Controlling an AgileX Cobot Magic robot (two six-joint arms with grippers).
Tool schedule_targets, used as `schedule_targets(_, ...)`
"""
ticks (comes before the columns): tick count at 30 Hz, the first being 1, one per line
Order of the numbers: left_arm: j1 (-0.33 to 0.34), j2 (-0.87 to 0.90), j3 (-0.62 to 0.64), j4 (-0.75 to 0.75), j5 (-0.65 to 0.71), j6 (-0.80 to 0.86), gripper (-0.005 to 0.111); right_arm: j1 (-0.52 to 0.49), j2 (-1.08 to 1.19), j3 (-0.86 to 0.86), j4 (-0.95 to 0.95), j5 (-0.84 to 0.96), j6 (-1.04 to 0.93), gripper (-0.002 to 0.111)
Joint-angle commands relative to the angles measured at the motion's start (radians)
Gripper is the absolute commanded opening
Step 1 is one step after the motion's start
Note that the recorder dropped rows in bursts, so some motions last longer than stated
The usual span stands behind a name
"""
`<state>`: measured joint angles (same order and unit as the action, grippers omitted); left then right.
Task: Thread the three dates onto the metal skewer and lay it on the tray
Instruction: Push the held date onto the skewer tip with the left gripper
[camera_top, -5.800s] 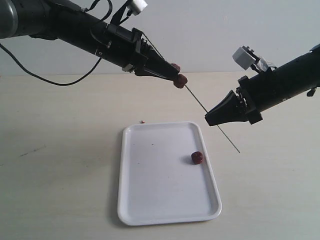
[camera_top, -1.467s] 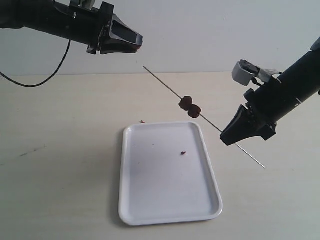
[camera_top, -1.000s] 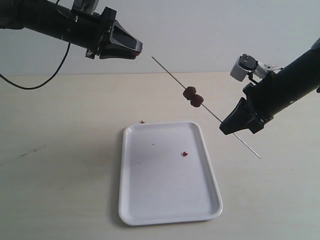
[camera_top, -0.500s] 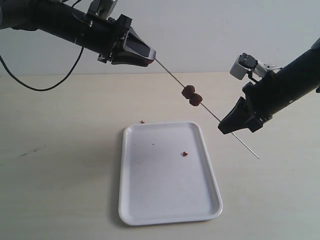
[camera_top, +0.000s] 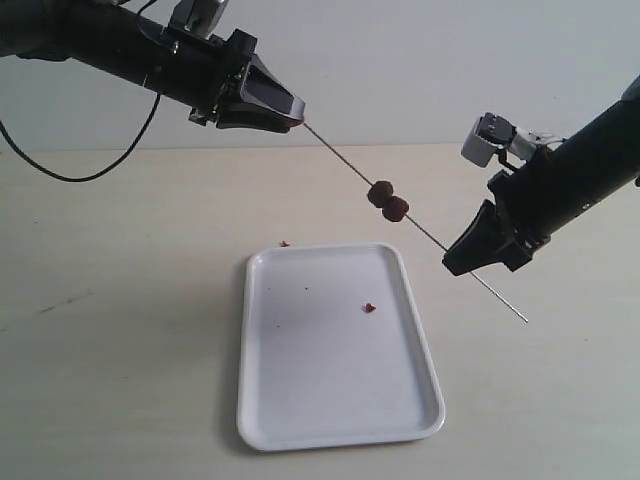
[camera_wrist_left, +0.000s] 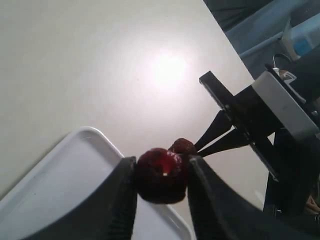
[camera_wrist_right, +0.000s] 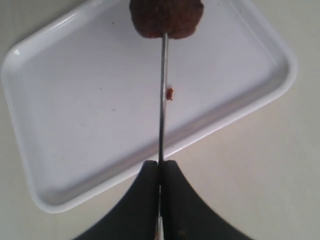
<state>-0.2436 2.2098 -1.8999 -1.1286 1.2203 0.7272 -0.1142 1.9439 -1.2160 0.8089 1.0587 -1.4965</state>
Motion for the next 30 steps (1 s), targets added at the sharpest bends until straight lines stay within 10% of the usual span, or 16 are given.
schedule_targets(1, 0.003, -0.011, 0.002, -0.010, 0.001, 0.020, 0.034, 0.001, -0.011, 0.002, -0.002, 0.020, 0.002, 0.000)
schedule_targets(30, -0.015, 0.018, 0.002, -0.013, 0.001, 0.031, 0.034, 0.001, -0.011, 0.002, 0.010, 0.030, -0.020, 0.000)
